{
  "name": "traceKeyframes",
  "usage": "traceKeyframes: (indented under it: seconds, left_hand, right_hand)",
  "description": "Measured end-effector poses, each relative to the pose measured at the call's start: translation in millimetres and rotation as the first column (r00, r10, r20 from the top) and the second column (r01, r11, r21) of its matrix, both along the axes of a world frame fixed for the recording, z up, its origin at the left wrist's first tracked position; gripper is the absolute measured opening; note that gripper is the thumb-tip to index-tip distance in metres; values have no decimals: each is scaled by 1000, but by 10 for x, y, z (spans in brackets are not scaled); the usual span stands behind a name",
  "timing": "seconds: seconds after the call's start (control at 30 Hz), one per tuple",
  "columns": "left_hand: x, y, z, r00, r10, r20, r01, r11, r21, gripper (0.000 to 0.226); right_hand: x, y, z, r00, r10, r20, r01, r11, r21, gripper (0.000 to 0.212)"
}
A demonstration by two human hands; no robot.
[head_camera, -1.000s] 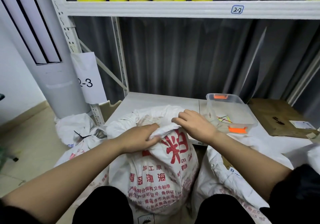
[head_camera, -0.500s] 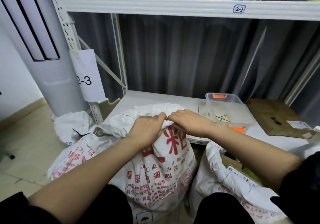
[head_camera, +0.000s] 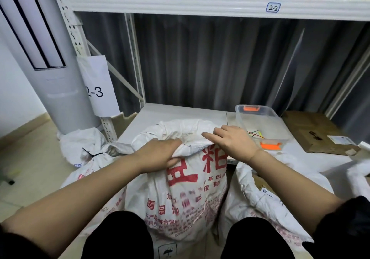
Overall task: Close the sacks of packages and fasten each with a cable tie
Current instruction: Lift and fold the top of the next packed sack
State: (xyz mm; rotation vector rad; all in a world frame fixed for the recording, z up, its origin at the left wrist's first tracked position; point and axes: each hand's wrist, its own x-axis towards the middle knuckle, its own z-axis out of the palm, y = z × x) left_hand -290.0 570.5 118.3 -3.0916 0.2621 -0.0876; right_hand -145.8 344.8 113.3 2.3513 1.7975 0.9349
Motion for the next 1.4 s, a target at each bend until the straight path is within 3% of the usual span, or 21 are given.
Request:
traceKeyframes:
  seconds: [0.1, 0.17, 0.33, 0.47, 0.57, 0.63, 0.77, 0.83, 0.9, 1.0, 1.17, 1.27, 1.33, 1.4]
  left_hand:
    - [4, -15, -43, 967, -12, 254, -59, 962, 268, 43]
    - [1, -30, -17, 929, 13, 370, -127, 950, 285, 43]
    - [19, 29, -17, 908, 69, 414, -214, 924, 316, 40]
    - [-6, 67, -56, 915, -8, 404, -120, 950, 290, 44]
    - [-8, 52, -58, 900, -24, 435, -121, 945, 302, 46]
    - [29, 6, -92, 890, -45, 454, -101, 951, 293, 38]
    - [7, -135, -153, 898, 55, 436, -120, 985, 123, 45]
    - [-61, -114, -145, 935, 115, 336, -120, 993, -7, 61]
    - [-132, 25, -99, 984, 69, 162, -64, 997, -34, 72]
    - [-204, 288, -24, 999, -34, -10, 35, 996, 86, 58]
    - [-233, 431, -82, 989, -110, -104, 117, 991, 64, 33]
    - [-235, 490, -85, 994, -104, 22, 102, 992, 72, 28]
    - [-259, 529, -107, 977, -118, 176, 105, 991, 83, 23]
    - [-293, 541, -171, 956, -98, 277, 67, 991, 119, 34]
  right_hand:
    - [35, -27, -2, 1000, 18, 3, -18, 999, 32, 51]
    - [64, -80, -29, 1000, 24, 18, -25, 999, 31, 41]
    - [83, -194, -165, 1000, 8, -12, -8, 1000, 3, 65]
    - [56, -144, -186, 998, -22, -56, 23, 999, 22, 44]
    - [-100, -7, -71, 964, -135, -230, 108, 986, -126, 57]
    - [-238, 177, 47, 928, -127, -350, 66, 981, -182, 68]
    - [-381, 515, 211, 714, -133, -688, -51, 969, -240, 45]
    - [-402, 556, 226, 650, -176, -739, -80, 952, -297, 35]
    - [-445, 535, 211, 711, -149, -687, -78, 954, -288, 24]
    - [-474, 423, 125, 848, -5, -530, -98, 981, -167, 14]
    - [-489, 272, -50, 973, 132, -189, -148, 986, -71, 24]
    - [-506, 223, -124, 993, 80, -88, -83, 996, -38, 10]
    - [-515, 207, -188, 991, 52, -119, -56, 998, -25, 12]
    - [-519, 193, -253, 983, 18, -185, -23, 999, -27, 20]
